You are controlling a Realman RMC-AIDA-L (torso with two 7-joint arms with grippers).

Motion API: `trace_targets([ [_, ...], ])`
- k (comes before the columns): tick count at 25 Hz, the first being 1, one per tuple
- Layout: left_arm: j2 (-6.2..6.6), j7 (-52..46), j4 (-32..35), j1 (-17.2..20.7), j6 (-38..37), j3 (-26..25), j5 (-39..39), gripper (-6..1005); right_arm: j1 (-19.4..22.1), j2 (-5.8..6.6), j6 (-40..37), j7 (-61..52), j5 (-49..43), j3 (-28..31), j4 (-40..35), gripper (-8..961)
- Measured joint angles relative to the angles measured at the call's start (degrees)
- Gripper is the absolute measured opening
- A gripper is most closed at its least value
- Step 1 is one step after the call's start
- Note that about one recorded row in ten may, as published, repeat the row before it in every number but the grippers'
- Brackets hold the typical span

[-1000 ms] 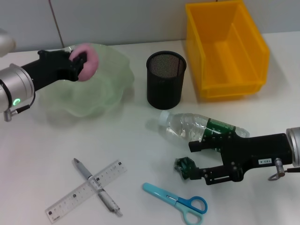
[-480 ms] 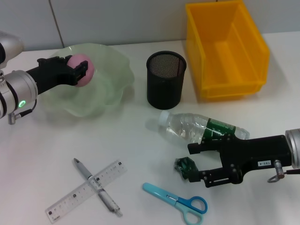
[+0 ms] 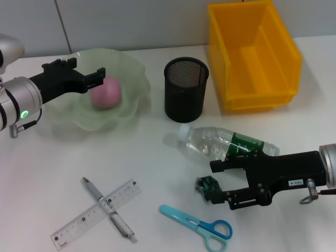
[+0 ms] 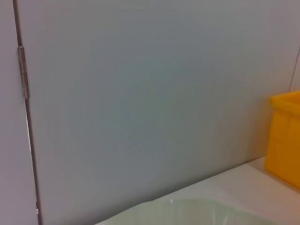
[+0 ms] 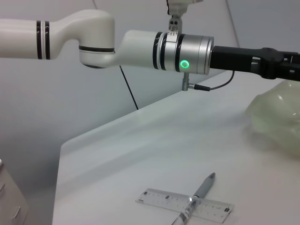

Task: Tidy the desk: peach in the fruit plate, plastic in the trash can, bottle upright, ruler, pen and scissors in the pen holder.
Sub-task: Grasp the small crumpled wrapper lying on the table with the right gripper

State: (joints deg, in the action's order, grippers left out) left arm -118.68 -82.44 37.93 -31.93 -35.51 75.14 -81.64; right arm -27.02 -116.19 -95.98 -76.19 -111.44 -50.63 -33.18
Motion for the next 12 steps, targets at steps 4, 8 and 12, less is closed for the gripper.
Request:
trace_targets([
  [4, 0.12, 0.0, 0.2, 0.2, -0.9, 0.0, 0.5, 764, -0.1, 0.0, 0.2, 0.1, 0.0, 0.0, 0.0, 720],
  [8, 1.05, -2.8, 3.8, 2.5, -14.7, -0.7, 0.7, 822, -0.2, 0.0, 0.3, 0.2, 0.0, 0.2, 0.0, 717],
  [12, 2.36, -6.2, 7.1, 4.0, -29.0, -0.7, -1.2, 815, -0.3, 0.0, 0.3, 0.1, 0.1, 0.5, -0.4, 715],
])
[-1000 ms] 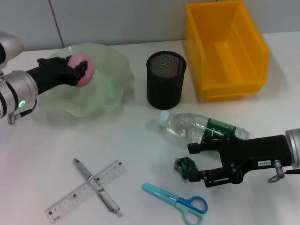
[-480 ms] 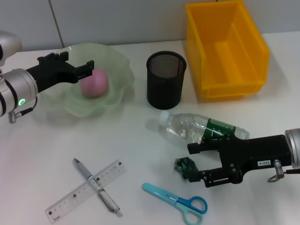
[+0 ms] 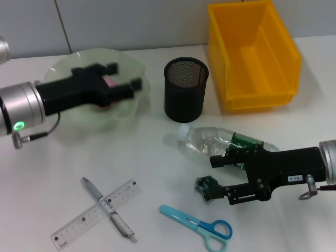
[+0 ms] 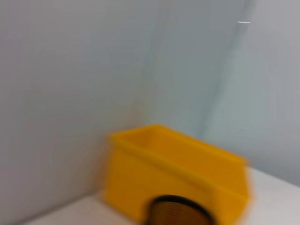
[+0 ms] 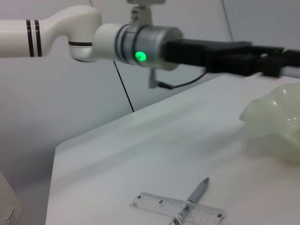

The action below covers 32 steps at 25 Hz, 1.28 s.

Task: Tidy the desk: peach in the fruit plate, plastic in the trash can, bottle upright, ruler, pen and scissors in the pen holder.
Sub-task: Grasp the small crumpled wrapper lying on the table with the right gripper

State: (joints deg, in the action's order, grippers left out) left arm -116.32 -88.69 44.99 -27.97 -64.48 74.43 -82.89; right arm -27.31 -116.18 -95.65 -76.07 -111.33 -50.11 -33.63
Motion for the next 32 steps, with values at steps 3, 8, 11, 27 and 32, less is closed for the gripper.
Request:
trace_targets([
  [3, 0.72, -1.7, 0.4, 0.1, -6.0, 0.0, -1.6, 815, -0.4, 0.11, -0.2, -0.2, 0.2, 0.0, -0.3, 713],
  [8, 1.77, -2.1, -0.7, 0.5, -14.8, -0.6, -4.2, 815, -0.7, 0.32, -0.3, -0.2, 0.2, 0.0, -0.3, 709],
  [11, 1.86, -1.3, -1.0, 1.0, -18.3, -0.8, -5.7, 815, -1.0, 0.42, -0.3, -0.3, 0.2, 0.0, -0.4, 707],
  [27, 0.93, 6.1, -3.7, 4.2, -26.8, -5.1, -7.9, 814, -9.2, -0.49, -7.0, -28.4, -14.1, -7.7, -19.4, 697],
  [32, 0.62, 6.9, -4.1, 4.7, -26.4, -5.2, -7.9, 814, -15.0, -1.37, -10.0, -31.7, -24.4, -10.3, -23.2, 693],
])
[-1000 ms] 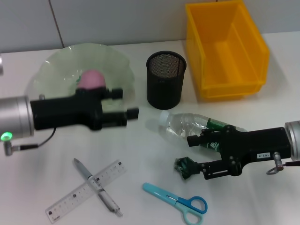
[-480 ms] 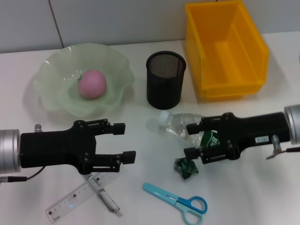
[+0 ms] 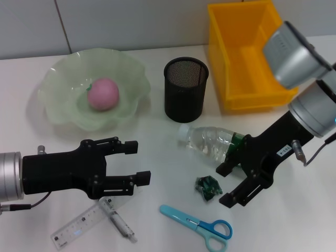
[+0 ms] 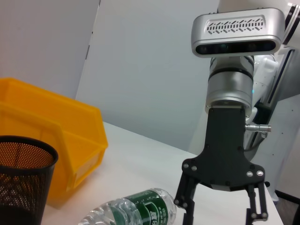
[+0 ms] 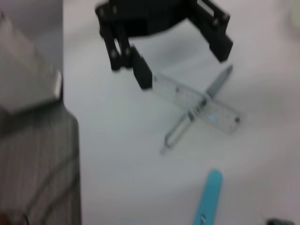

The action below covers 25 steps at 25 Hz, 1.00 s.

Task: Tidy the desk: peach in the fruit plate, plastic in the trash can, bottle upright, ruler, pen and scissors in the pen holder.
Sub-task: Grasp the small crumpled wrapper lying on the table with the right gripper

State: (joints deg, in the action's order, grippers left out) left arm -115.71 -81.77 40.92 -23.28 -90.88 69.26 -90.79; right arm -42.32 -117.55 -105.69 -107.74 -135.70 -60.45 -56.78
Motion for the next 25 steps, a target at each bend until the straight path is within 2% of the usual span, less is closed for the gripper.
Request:
trace_targets([
  [6, -0.1, 0.4, -0.1, 0.4, 0.0, -0.1, 0.0, 814, -2.6, -0.87, 1.8, 0.7, -3.1, -5.5, -1.6, 689],
  [16, -0.76, 0.6, -0.1, 0.7, 0.1, -0.9, 0.0, 814, -1.6, -1.51, 10.3, 3.2, -3.4, -14.0, -0.3, 683],
  [25, -0.84, 0.7, -0.1, 0.6, 0.1, -1.5, 0.0, 814, -1.0, -1.71, 17.1, 4.8, -3.3, -19.1, 0.8, 677],
])
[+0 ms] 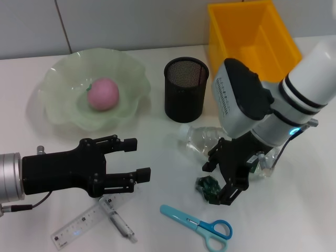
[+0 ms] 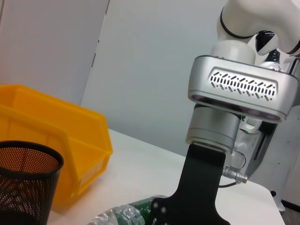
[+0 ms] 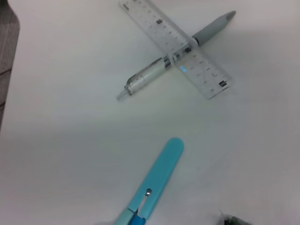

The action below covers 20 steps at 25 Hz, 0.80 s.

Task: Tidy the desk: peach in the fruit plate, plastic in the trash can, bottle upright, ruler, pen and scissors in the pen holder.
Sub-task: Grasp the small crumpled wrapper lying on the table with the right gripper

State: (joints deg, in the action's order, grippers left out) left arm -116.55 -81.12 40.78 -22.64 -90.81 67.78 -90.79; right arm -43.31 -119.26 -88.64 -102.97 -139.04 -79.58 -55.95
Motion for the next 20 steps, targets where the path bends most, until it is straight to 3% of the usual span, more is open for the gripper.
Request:
trace_targets([
  [19, 0.0, 0.0, 0.0, -0.1, -0.2, -0.1, 0.0, 813, 0.0, -0.27, 4.9, 0.0, 1.3, -4.2, 2.2, 664],
  [20, 0.0, 0.0, 0.0, -0.1, -0.2, -0.1, 0.0, 813, 0.0, -0.27, 4.9, 0.0, 1.3, -4.2, 2.1, 618],
])
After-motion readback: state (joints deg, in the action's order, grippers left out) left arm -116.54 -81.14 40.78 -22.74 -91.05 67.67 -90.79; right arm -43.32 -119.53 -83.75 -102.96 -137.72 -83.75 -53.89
